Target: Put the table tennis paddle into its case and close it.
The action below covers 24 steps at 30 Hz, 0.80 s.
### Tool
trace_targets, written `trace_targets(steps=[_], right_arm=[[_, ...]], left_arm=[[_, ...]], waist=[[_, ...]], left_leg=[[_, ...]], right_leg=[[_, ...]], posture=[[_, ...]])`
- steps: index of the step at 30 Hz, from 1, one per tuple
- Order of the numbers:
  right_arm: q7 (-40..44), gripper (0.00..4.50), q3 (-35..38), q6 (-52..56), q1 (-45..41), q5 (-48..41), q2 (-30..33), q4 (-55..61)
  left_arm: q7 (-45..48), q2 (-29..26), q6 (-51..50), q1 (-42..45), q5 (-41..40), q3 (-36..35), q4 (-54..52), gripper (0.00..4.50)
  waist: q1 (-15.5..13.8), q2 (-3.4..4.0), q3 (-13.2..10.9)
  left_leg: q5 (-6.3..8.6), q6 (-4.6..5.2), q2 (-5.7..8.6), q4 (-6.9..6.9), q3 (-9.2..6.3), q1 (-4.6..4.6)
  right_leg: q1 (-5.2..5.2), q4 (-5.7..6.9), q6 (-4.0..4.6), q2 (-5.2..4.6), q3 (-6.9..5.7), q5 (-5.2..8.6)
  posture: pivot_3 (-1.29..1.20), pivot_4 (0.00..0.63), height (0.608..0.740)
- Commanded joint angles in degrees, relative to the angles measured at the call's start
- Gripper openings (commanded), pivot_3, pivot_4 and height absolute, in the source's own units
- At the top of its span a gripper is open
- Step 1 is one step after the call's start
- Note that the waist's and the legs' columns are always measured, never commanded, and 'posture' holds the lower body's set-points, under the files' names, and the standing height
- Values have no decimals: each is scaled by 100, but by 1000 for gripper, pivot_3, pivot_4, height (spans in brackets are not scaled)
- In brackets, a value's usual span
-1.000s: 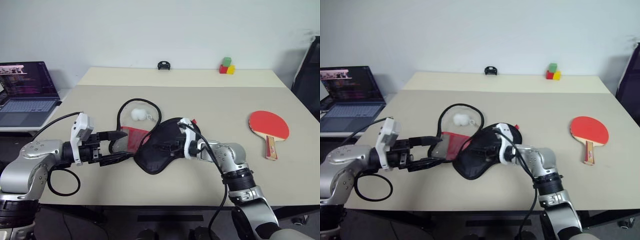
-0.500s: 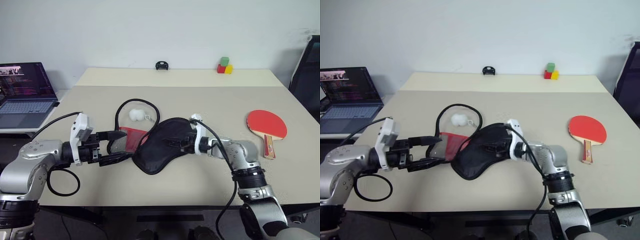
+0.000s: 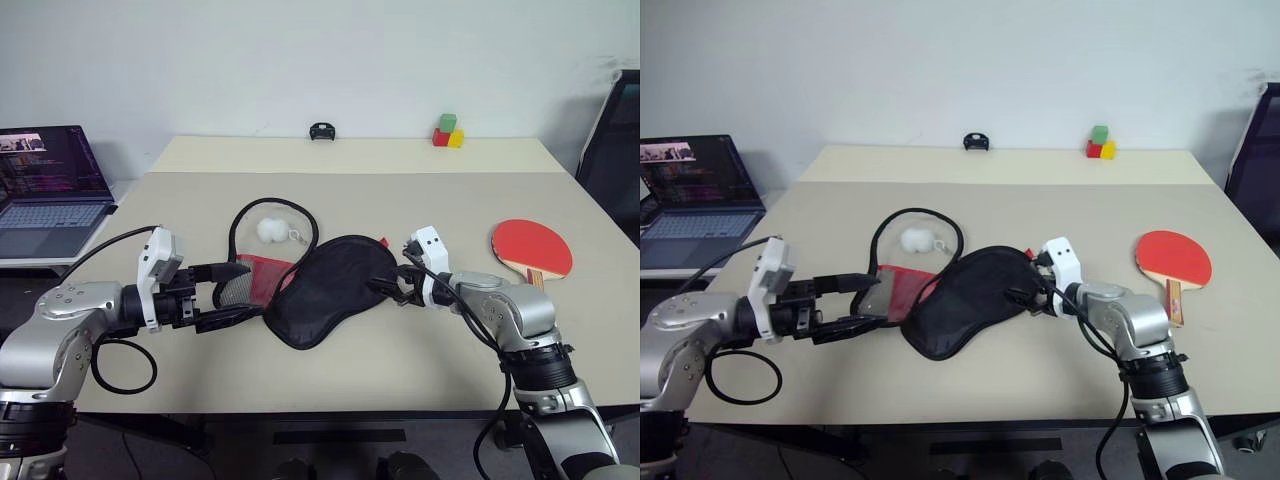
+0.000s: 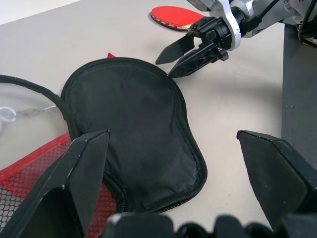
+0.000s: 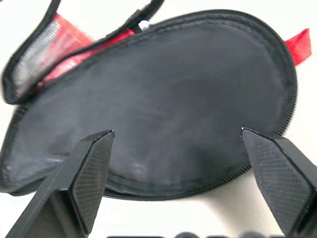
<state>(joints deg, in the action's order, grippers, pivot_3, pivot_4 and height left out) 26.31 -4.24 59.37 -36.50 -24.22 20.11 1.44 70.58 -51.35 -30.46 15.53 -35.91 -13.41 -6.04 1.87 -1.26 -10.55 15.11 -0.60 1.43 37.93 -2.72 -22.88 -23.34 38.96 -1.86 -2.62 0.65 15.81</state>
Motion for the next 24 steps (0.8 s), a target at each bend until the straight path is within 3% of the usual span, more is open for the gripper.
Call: trace_targets(steps=[1, 12, 24], right_arm=[[-13, 4471, 10, 96, 9, 17, 68, 297], [69, 4471, 258, 778, 198, -202, 309, 464], [-286, 4471, 525, 1383, -46, -583, -662, 423]], left_arm=[[15, -108, 110, 66, 13, -127, -21, 4500], [-22, -138, 95, -23, 16, -178, -63, 4500], [-41, -84, 99, 47, 28, -116, -37, 4500]], waist=[[-1, 0, 0], [2, 0, 0], [-1, 0, 0]], left_leg=[[0, 0, 0, 0, 0, 0], [0, 0, -1, 0, 0, 1], [0, 0, -1, 0, -1, 1]], right_leg=[[0, 0, 0, 0, 1, 0], [0, 0, 0, 1, 1, 0], [0, 0, 0, 1, 0, 0]], posture=[[0, 150, 740], [0, 150, 740], [0, 150, 740]])
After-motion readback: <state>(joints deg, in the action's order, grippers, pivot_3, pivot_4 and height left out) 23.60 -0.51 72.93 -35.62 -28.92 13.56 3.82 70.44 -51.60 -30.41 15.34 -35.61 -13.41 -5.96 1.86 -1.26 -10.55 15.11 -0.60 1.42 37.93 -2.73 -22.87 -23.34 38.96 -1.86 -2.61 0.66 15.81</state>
